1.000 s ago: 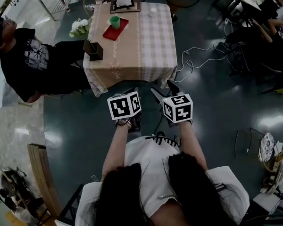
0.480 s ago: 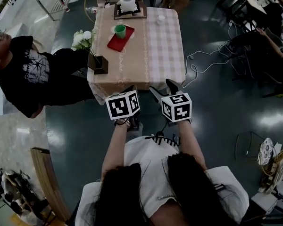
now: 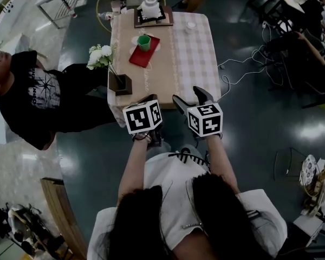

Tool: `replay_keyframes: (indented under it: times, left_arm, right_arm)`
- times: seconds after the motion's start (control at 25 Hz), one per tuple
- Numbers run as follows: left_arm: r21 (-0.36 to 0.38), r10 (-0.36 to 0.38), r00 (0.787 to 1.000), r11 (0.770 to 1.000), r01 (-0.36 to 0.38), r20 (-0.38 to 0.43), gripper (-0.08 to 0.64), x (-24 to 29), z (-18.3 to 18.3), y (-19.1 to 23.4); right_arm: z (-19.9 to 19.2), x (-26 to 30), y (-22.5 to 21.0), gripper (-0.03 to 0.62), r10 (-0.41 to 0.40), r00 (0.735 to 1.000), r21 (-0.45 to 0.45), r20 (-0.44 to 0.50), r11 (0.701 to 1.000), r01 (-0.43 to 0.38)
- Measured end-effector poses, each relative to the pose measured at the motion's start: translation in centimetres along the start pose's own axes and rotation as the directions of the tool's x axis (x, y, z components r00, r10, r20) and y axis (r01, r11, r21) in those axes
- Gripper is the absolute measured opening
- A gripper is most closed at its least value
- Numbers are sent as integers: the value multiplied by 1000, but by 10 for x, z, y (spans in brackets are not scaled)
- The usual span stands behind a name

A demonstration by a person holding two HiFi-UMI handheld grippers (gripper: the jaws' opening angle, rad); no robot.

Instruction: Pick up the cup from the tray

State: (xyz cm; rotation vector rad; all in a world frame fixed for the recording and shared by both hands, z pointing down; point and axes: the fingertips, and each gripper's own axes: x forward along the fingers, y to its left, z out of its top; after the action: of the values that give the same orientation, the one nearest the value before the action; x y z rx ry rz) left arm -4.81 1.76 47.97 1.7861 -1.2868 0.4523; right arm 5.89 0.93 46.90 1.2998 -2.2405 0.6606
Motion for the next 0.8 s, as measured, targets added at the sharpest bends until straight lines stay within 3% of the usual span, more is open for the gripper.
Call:
replay_keyframes:
  times: [0.52, 0.8]
  left_arm:
    - [-37, 10, 1000, 999, -9, 25, 8, 9, 38, 36]
    - [-62, 53, 998, 997, -50, 42, 8, 28, 67, 50]
  right_arm:
    - [35, 44, 13, 365, 22, 1000, -59, -14, 998, -23]
    - [69, 88, 8, 367, 90, 996, -60, -27, 994, -91]
